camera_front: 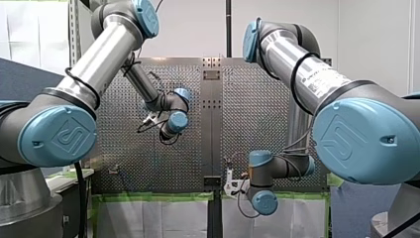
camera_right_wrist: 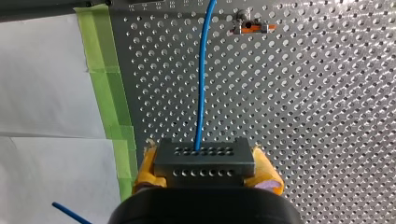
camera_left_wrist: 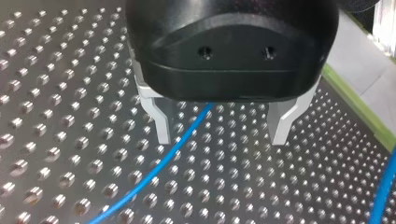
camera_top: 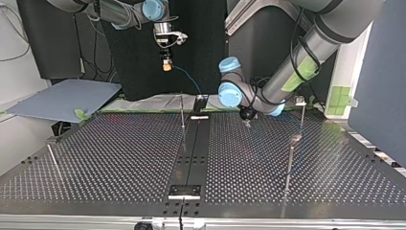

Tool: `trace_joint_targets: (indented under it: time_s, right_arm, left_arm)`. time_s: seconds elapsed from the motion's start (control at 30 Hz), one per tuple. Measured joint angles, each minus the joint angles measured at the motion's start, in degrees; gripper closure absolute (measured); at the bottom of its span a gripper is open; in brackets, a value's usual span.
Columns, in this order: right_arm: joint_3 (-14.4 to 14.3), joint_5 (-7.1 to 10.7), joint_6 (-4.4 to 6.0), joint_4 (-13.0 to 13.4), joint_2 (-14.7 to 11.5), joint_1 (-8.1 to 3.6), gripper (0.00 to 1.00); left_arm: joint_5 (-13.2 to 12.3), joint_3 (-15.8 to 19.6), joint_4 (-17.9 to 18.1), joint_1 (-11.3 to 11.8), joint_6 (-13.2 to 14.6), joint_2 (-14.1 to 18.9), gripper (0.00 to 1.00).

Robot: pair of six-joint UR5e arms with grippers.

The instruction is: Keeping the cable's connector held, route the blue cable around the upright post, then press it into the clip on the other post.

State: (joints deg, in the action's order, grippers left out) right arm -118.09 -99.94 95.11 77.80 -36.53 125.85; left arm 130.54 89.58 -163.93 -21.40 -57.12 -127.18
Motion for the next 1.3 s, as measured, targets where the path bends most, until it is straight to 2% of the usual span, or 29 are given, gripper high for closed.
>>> trace_joint_targets:
  time_s: [0.2,0.47,0.67,0.87,1.03,1.3]
  right_arm:
    - [0.0,0.03,0.0,0.1,0.0,0.0,1.0]
    - [0.0,0.41,0.0,0.3,0.0,0.03,1.0]
    - [0.0,1.76,-0.08,0.5,0.0,0.04,1.0]
    - [0.0,4.02,-0.11,0.7,0.0,0.06,1.0]
    - [0.0,5.73,-0.08,1.0,0.0,0.14,1.0]
    - [0.0,7.25,0.0,1.4,0.0,0.22,1.0]
  left_arm:
    - [-1.1,0.0,-0.2,-0.8,-0.4,-1.7,0.0]
    - [-3.7,0.0,-0.4,-2.1,-2.9,-2.3,0.0]
    - [-4.8,0.0,-1.1,-2.4,-4.4,-4.4,0.0]
    - [-5.8,0.0,-1.2,-2.8,-5.5,-5.8,0.0]
    - [-8.5,0.0,-1.1,-3.3,-8.1,-6.1,0.0]
    - [-13.3,0.0,-1.4,-3.9,-10.9,-7.2,0.0]
